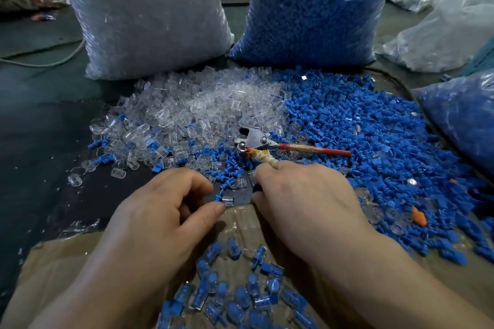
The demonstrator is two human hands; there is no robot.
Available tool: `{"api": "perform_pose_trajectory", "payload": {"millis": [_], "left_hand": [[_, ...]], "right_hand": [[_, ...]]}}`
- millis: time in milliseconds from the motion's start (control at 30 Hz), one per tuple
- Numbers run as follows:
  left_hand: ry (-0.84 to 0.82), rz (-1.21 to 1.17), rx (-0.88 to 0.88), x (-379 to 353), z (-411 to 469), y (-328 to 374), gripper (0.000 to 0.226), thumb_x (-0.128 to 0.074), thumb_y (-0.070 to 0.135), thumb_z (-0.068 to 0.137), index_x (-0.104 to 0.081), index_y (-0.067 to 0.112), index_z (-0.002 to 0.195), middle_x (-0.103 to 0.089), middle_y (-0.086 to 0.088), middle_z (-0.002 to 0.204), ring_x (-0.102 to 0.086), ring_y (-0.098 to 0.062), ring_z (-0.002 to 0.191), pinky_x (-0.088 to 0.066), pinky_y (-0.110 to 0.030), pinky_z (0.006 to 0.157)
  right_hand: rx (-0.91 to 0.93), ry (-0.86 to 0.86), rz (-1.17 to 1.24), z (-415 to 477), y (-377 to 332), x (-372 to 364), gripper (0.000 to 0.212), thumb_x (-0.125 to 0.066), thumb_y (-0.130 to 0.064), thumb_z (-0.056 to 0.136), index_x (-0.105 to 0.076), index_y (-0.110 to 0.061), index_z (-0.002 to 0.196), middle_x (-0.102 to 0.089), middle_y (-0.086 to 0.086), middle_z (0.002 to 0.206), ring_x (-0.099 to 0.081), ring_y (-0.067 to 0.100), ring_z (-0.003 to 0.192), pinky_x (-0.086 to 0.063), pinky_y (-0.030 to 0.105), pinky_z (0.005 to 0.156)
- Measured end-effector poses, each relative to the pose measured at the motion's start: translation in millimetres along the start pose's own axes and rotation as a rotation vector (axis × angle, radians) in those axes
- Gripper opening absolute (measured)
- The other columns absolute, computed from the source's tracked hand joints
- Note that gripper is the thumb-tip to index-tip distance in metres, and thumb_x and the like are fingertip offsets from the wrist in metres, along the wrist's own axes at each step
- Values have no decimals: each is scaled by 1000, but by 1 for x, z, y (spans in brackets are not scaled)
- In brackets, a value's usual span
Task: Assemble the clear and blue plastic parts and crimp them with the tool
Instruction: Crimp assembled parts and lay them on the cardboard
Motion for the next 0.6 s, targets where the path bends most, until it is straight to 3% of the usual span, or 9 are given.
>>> {"api": "perform_pose_trajectory", "payload": {"millis": [100,233,400,500,600], "left_hand": [[-60,74,-41,-11,4,0,38,-57,59,79,-63,50,115,-55,33,100,-53,10,94,-43,-20,75],[-117,158,-77,-17,5,8,50,-50,56,84,-61,44,131,-54,26,101,-52,0,92,-42,-19,74],[-148,178,-139,-19,5,14,42,-54,46,86,-68,37,125,-58,17,101,-57,-9,92,-53,-31,75],[-159,152,-144,-19,6,11,36,-49,50,87,-72,39,113,-55,22,100,-52,-4,94,-47,-24,77],[-134,103,-120,-19,8,8,39,-47,54,85,-67,42,116,-55,25,103,-49,1,99,-41,-18,81]], "right_hand": [[-4,8,-13,1,-1,1,25,-48,-25,98,-26,-26,87,-28,-8,69,-42,24,63,-23,29,42],[9,-14,4,-1,-4,4,19,-43,-25,96,-27,-28,87,-31,-7,76,-40,24,65,-22,29,43],[28,-55,25,-4,-4,4,24,-46,-21,96,-26,-30,86,-28,-7,75,-39,22,63,-22,30,43],[53,-51,70,-5,-7,4,26,-47,-24,96,-27,-32,82,-30,-9,75,-35,14,59,-20,30,44],[99,15,187,-7,-12,5,16,-48,-27,95,-37,-33,84,-37,-12,75,-33,10,61,-18,26,47]]}}
Point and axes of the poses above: each hand's wrist, its own z-axis towards the middle knuckle, its own x-axis out of the back of the hand, y = z × x, the point moved 6 cm from there along z, towards the middle knuckle
